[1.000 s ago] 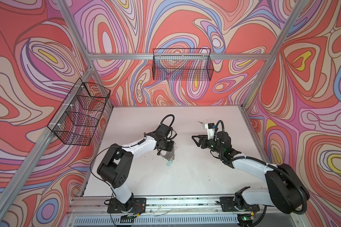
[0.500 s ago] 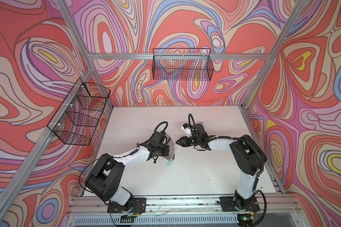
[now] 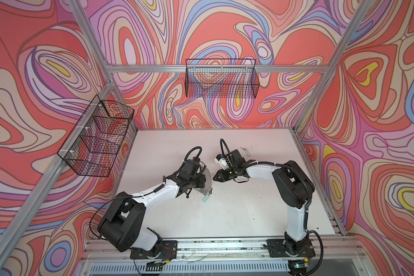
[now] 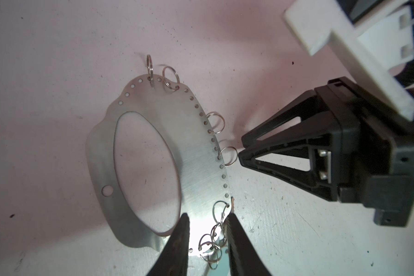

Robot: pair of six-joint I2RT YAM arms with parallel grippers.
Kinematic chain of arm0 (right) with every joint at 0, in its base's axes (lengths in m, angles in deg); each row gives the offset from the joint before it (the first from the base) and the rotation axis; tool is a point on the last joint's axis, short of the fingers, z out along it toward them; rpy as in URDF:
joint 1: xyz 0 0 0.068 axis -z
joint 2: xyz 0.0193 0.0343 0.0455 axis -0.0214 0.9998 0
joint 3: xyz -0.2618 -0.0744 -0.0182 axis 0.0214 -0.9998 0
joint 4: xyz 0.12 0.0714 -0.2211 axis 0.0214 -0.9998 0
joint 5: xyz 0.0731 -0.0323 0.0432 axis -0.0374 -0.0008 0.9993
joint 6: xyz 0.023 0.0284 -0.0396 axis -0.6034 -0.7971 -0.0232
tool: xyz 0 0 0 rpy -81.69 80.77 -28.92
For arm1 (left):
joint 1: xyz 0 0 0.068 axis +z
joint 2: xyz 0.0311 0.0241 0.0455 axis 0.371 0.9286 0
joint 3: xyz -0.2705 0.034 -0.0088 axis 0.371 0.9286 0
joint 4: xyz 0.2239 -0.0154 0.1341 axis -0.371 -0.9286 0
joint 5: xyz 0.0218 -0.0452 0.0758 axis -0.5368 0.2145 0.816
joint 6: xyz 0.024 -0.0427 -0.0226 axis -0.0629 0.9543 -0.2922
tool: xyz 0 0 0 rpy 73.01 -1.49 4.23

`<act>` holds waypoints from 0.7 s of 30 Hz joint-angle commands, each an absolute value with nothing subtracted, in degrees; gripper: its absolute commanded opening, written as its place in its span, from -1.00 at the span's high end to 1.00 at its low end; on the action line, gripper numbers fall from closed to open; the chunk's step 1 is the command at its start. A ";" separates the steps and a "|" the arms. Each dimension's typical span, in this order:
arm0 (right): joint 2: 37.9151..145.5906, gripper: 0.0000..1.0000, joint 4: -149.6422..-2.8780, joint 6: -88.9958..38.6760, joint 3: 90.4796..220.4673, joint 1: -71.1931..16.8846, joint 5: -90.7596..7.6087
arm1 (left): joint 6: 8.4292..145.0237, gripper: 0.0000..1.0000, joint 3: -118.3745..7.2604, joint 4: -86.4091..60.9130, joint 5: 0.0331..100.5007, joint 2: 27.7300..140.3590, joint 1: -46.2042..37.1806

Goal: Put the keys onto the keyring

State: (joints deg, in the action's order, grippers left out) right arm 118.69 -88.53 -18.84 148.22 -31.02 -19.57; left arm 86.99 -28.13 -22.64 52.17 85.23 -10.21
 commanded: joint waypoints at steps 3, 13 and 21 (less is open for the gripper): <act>120.28 0.44 -91.99 -16.51 151.02 -32.92 -24.26 | 87.81 0.37 -27.24 -21.28 52.90 84.17 -10.21; 122.77 0.56 -95.57 -15.37 154.59 -34.46 -29.16 | 87.83 0.38 -27.24 -21.19 52.18 84.08 -10.21; 123.49 0.58 -95.66 -15.12 155.62 -34.45 -29.92 | 87.98 0.37 -27.05 -21.12 52.04 83.86 -10.22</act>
